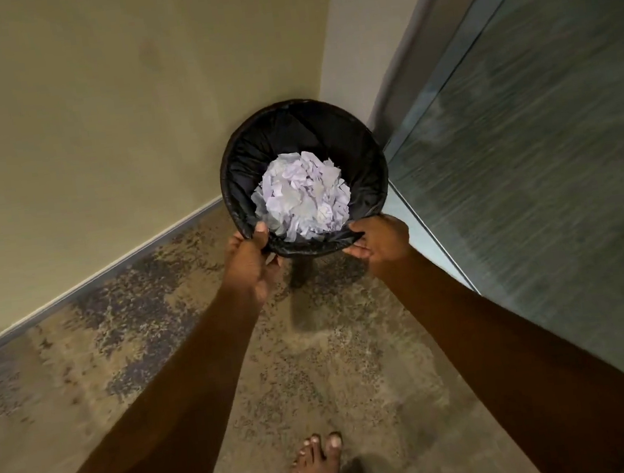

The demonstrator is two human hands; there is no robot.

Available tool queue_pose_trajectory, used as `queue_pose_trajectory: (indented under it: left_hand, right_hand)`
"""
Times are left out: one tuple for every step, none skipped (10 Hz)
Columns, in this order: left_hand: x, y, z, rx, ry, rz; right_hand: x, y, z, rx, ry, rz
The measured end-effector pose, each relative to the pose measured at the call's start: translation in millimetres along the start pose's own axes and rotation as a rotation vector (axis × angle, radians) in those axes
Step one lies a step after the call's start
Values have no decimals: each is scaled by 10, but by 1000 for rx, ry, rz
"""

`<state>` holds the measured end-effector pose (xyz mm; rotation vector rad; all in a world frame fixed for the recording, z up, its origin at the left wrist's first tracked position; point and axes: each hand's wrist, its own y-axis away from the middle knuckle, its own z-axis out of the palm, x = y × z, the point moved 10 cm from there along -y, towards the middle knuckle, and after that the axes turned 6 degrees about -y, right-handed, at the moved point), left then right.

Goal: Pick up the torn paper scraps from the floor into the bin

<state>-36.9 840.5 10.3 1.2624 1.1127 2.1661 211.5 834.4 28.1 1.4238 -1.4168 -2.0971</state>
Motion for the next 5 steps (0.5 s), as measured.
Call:
queue_pose_trajectory:
  left_hand:
    - [23, -68, -66, 31, -16, -21]
    - [36, -85, -70, 32, -23, -9]
    - [48, -17, -116, 49, -102, -30]
    - [163, 160, -77, 43, -166, -20]
    - [311, 431, -160, 210, -280, 101]
  right_hand:
    - [-19, -7, 30, 50, -9, 12]
    - [-39, -40, 9, 65, 36, 9]
    - [-46, -57, -18, 3, 132, 49]
    - [-117, 37, -26, -3, 242, 52]
    - [-462, 405, -137, 198, 593, -193]
